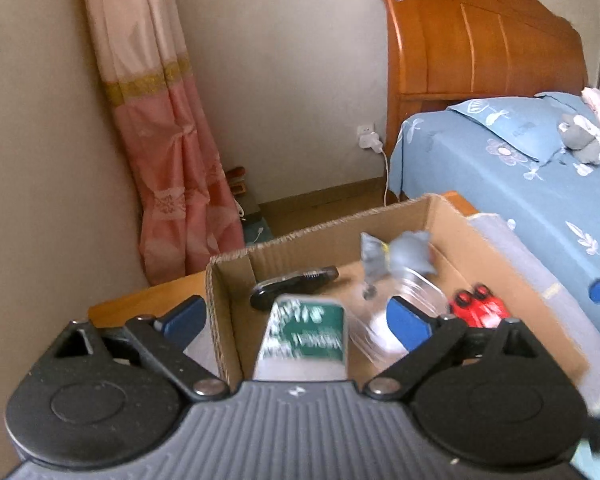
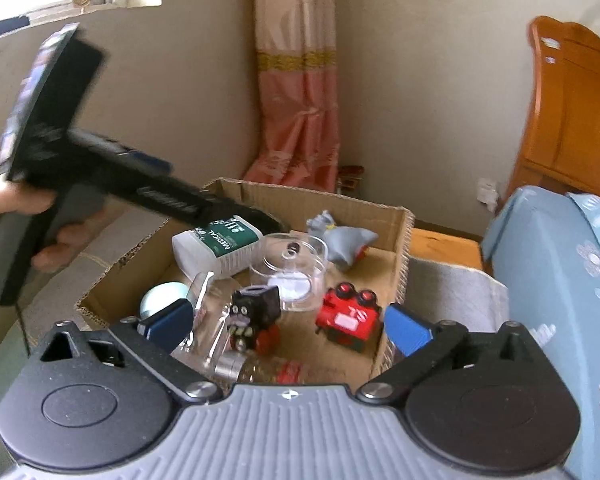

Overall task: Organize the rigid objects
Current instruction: 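Lower the clip into the box with left tool while right tool drops the dice cube in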

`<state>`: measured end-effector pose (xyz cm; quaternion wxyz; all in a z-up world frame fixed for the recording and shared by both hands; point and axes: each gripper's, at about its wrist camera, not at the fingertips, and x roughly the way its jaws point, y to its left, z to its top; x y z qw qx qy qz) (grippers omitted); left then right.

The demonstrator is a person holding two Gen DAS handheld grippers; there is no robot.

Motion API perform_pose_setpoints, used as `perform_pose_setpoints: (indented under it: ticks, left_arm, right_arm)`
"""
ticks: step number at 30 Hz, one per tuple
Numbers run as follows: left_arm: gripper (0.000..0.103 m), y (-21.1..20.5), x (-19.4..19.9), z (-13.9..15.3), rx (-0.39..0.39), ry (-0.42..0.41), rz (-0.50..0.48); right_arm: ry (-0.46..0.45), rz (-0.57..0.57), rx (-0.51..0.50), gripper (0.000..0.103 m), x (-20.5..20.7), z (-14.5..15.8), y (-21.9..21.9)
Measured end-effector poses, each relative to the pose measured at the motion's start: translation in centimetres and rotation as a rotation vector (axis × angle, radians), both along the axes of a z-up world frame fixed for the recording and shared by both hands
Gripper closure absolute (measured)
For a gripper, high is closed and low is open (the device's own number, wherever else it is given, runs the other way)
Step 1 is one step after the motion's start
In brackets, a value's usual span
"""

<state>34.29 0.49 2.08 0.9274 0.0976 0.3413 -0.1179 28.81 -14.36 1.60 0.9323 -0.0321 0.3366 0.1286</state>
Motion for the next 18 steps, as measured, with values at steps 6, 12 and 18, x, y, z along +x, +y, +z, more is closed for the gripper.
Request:
perform_pose_setpoints:
  ticks: [6, 12, 18]
  left_arm:
    - [0.002, -0.7, -6.9, 1.5, 0.023, -0.005, 0.033]
    - [0.001, -1.0, -12.2, 1.0, -0.011, 0.052, 0.159]
    - [0.001, -0.9, -15.0, 0.5, -0.068, 0.099, 0.236]
  right_arm:
    - [0.073, -0.22, -0.03, 0.0, -2.4, 0.7, -0.8]
    - [0.099, -0.339, -0.03, 0.0, -5.6, 0.7, -0.8]
    - [0.094, -0.347, -0.047, 0.0, -8.5, 0.8, 0.1]
